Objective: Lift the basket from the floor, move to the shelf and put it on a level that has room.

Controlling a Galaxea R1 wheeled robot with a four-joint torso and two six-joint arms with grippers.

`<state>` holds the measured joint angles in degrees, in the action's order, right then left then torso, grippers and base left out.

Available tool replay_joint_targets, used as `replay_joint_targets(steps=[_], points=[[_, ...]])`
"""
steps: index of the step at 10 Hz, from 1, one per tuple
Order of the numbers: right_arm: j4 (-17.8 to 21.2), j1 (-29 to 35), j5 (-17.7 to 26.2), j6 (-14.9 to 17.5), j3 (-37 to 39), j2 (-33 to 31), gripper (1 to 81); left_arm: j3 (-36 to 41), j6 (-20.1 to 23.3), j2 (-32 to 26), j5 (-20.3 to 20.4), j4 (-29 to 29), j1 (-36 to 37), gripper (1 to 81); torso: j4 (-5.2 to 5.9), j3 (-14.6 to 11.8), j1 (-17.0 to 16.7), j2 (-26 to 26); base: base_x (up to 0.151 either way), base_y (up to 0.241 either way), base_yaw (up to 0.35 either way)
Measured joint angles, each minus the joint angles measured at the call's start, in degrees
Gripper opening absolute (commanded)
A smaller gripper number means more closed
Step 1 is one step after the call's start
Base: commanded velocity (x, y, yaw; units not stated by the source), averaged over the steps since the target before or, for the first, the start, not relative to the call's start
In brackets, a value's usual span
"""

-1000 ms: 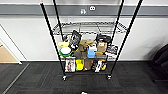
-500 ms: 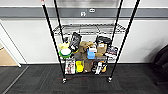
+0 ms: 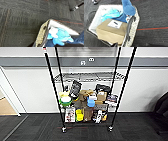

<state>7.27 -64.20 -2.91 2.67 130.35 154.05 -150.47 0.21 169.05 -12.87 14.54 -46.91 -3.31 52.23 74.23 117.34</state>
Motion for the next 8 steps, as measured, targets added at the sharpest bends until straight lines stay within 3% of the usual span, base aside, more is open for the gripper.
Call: replay_joint_targets(steps=[2, 5, 8], points=[[0.1, 0.0, -0.1, -0.1, -0.3, 0.1, 81.1, 0.0, 0.0, 0.2, 0.0, 0.0, 0.0, 81.1, 0.0, 1.0, 1.8, 3.0, 0.0, 0.0, 0.0], [0.2, 0.8, 0.0, -1.1, -0.2, 0.8, 81.1, 0.0, 0.0, 0.5, 0.0, 0.0, -0.1, 81.1, 0.0, 5.5, 5.0, 7.9, 0.0, 0.0, 0.0], [0.5, 2.3, 0.1, -3.2, -0.1, 1.1, 81.1, 0.1, 0.0, 0.5, -0.2, 0.0, -0.3, 81.1, 0.0, 6.5, 7.9, 12.6, 0.0, 0.0, 0.0]])
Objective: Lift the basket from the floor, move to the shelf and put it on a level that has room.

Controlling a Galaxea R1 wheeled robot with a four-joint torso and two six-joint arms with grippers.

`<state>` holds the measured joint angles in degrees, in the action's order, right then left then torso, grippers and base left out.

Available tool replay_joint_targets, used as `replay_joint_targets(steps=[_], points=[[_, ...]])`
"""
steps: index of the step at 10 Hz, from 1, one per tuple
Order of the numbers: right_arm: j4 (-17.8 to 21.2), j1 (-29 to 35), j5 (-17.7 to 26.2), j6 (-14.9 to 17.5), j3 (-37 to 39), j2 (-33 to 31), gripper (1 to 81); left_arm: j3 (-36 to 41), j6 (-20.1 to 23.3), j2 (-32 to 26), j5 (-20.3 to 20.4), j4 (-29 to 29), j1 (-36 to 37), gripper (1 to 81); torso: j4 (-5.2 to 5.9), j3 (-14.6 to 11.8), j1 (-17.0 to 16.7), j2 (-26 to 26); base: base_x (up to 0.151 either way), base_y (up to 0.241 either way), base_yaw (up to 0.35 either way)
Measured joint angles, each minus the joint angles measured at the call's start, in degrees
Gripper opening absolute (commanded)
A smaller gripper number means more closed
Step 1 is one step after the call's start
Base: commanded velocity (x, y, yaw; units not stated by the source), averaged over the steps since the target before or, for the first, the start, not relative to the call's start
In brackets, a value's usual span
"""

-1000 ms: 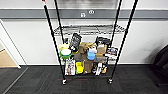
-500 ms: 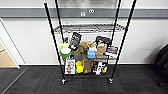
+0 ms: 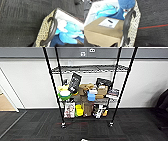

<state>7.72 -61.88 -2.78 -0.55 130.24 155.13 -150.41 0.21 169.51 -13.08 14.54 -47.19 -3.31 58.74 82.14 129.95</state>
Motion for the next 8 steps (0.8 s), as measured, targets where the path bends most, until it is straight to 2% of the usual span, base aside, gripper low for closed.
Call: replay_joint_targets(steps=[5, 8], points=[[0.1, 2.4, 0.3, -2.7, 0.9, 1.7, 81.1, 0.0, 0.4, -0.3, 0.8, 0.0, 0.1, 81.1, 0.0, 0.0, 0.7, 1.2, 0.0, 0.0, 0.0], [0.1, 3.0, 0.4, -3.9, 1.5, 2.4, 81.1, -0.1, 1.4, 1.8, 1.3, -0.3, 0.2, 81.1, 0.0, 0.0, 0.7, 1.2, 0.0, 0.0, 0.0]])
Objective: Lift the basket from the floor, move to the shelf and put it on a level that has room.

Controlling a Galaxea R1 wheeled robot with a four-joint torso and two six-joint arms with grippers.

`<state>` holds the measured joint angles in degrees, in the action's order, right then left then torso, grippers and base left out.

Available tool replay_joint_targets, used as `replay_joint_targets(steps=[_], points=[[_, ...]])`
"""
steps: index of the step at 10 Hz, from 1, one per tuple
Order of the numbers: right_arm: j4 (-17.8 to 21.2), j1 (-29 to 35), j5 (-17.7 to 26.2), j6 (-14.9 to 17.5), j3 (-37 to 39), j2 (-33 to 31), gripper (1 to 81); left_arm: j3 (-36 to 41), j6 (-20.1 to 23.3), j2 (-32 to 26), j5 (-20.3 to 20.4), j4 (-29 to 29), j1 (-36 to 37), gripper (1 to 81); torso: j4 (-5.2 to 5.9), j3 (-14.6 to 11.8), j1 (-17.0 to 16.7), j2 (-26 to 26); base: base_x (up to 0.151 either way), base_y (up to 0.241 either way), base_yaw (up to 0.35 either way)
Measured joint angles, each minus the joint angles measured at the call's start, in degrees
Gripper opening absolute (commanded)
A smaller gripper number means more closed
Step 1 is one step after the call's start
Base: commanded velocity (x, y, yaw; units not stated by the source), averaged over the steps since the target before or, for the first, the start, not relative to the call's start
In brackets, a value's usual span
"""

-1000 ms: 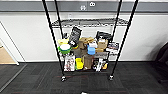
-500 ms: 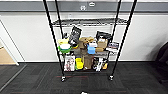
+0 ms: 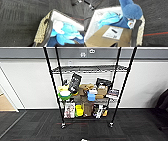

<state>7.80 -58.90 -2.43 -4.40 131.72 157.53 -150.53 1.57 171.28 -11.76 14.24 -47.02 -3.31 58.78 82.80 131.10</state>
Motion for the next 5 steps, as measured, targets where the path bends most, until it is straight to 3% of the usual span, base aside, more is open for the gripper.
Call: replay_joint_targets(steps=[2, 5], points=[[0.0, 0.0, 0.3, -0.1, -0.1, 0.0, 81.1, 0.0, 0.1, 1.7, 2.7, -1.3, 0.0, 81.1, 0.0, 0.0, 0.1, 0.2, 0.0, 0.0, 0.0], [0.0, 0.0, 0.5, -0.1, 0.0, 0.3, 81.1, -0.2, 0.1, 1.1, 2.9, -1.6, -0.2, 81.1, 0.0, 0.0, 2.9, 4.7, 0.0, 0.0, 0.0]])
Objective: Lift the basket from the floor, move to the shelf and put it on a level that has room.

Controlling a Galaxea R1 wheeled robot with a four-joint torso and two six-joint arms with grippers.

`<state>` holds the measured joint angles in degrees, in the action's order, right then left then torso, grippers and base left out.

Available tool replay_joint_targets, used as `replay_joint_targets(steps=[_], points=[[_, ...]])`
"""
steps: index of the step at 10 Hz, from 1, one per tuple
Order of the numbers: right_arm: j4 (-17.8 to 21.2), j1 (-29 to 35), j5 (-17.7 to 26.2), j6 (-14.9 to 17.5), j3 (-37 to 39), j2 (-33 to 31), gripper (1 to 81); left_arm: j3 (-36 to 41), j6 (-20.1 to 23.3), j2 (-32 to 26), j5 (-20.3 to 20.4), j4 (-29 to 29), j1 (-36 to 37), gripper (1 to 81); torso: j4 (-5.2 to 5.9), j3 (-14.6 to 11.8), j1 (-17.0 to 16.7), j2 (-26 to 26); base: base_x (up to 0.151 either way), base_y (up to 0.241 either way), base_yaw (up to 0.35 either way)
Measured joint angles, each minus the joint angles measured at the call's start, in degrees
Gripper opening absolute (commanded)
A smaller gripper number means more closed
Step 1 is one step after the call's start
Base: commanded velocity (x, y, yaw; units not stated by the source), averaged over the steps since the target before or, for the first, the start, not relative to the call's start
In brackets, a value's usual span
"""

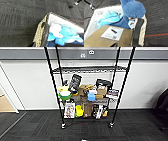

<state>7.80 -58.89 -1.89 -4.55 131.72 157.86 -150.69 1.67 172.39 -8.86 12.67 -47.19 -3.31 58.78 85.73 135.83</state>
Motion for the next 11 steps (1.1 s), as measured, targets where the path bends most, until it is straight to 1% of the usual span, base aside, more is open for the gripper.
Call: replay_joint_targets(steps=[2, 5, 6, 8, 10, 11], points=[[0.0, 0.0, 0.0, 0.0, 0.0, -0.1, 81.1, -0.1, 0.0, -0.2, 0.2, 0.0, -0.2, 81.1, 0.0, 0.0, 2.1, 3.5, 0.0, 0.0, 0.0], [0.0, -0.2, 0.2, -0.4, 0.1, -0.1, 81.1, -0.1, 0.0, -0.1, 1.4, 0.0, -0.3, 81.1, 0.0, 0.2, 2.6, 4.2, 0.0, 0.0, 0.0], [0.0, 0.0, 0.2, -0.4, 0.1, 0.0, 81.1, -0.1, 0.0, 0.0, 1.4, 0.0, -0.3, 81.1, 0.0, 0.8, 2.5, 4.2, 0.0, 0.0, 0.0], [0.2, 0.6, -1.3, -0.9, 0.1, -0.1, 81.1, 0.0, 0.0, 0.4, 2.3, 0.0, 0.1, 81.1, 0.0, 3.9, 2.5, 4.2, 0.0, 0.0, 0.0], [0.2, 1.3, -1.5, -2.8, 0.1, 0.0, 81.1, 0.0, 0.0, 0.8, 3.0, 0.0, 0.8, 81.1, 0.0, 5.0, 2.5, 4.1, 0.0, 0.0, 0.0], [0.2, 1.3, -1.6, -4.0, 0.1, 0.0, 81.1, 0.0, 0.0, 0.8, 3.0, 0.0, 1.5, 81.1, 0.0, 5.0, 2.5, 4.1, 0.0, 0.0, 0.0]])
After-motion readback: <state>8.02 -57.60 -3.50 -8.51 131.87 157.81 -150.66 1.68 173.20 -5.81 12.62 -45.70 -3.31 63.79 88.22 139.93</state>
